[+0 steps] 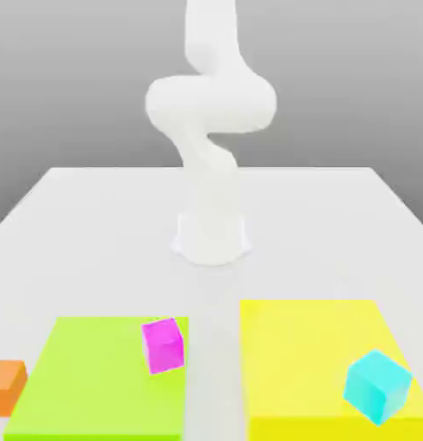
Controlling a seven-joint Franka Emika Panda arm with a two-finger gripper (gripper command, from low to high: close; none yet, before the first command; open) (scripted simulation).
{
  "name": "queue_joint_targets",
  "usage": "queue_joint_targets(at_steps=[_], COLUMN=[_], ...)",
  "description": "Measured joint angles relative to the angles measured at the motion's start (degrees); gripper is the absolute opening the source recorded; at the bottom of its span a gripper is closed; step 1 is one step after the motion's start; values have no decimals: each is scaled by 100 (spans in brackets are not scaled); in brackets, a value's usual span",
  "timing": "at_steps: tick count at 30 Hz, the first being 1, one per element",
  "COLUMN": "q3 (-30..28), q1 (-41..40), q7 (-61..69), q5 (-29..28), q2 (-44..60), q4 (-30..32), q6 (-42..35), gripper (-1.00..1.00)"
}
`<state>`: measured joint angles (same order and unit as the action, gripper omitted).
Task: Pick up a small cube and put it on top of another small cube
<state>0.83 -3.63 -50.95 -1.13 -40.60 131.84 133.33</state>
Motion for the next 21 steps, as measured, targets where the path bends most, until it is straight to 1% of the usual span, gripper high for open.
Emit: queue_joint_targets(at_steps=[7,14,17,21], q3=[130,-24,-181,-326], q1=[-937,-1602,-1853,-2230], q7=[-1471,-2857,-3378,-3957], q5=[-345,-613,-624,-475], q2=[1496,2953,3572,4390], q4=[15,29,37,52], q6=[437,861,1051,1315], gripper=[0,0,0,0])
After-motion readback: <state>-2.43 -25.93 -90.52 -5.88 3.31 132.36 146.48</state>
